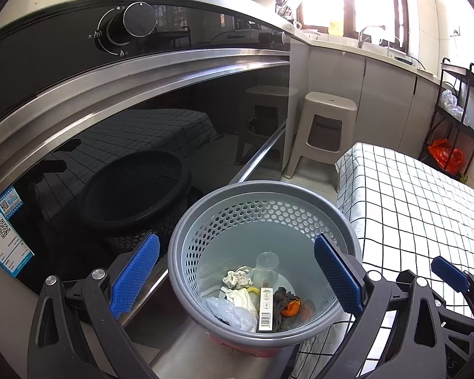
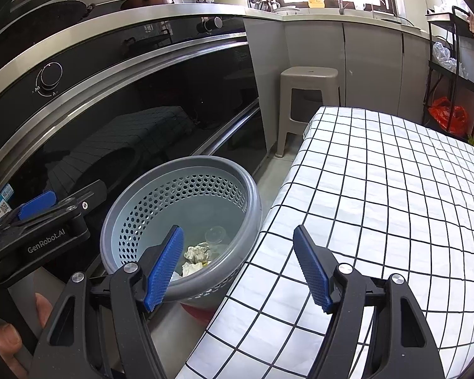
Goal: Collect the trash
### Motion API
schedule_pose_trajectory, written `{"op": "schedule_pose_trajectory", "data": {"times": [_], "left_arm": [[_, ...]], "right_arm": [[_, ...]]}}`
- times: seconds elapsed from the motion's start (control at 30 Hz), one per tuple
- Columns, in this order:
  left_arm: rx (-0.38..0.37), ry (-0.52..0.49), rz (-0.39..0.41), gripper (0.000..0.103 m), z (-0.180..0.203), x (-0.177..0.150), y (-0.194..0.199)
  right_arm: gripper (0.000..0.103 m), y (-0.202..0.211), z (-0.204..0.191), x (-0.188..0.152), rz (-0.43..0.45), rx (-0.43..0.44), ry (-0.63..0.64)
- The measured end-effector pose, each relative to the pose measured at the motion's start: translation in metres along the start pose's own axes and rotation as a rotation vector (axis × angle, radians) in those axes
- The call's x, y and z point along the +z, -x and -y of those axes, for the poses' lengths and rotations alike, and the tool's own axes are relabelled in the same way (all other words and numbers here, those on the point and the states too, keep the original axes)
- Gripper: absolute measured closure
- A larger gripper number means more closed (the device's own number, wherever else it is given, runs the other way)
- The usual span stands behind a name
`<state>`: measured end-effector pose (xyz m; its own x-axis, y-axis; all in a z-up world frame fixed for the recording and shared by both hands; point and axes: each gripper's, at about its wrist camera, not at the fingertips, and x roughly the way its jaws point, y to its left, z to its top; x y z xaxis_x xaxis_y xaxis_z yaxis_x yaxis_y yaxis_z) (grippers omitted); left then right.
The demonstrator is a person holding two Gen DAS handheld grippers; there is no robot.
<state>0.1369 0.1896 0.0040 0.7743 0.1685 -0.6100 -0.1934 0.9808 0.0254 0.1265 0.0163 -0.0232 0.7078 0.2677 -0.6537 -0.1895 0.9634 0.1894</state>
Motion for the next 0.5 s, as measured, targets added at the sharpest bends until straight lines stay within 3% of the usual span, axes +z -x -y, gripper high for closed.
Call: {"op": "schedule_pose_trajectory", "data": {"times": [0.5], "left_arm": [[0.003, 0.004, -0.004, 0.006, -0.0019, -0.0003, -0.0003]], "right_arm": [[0.034, 0.0008, 0.0007, -0.0003, 0.001, 0.002, -0.003]]}}
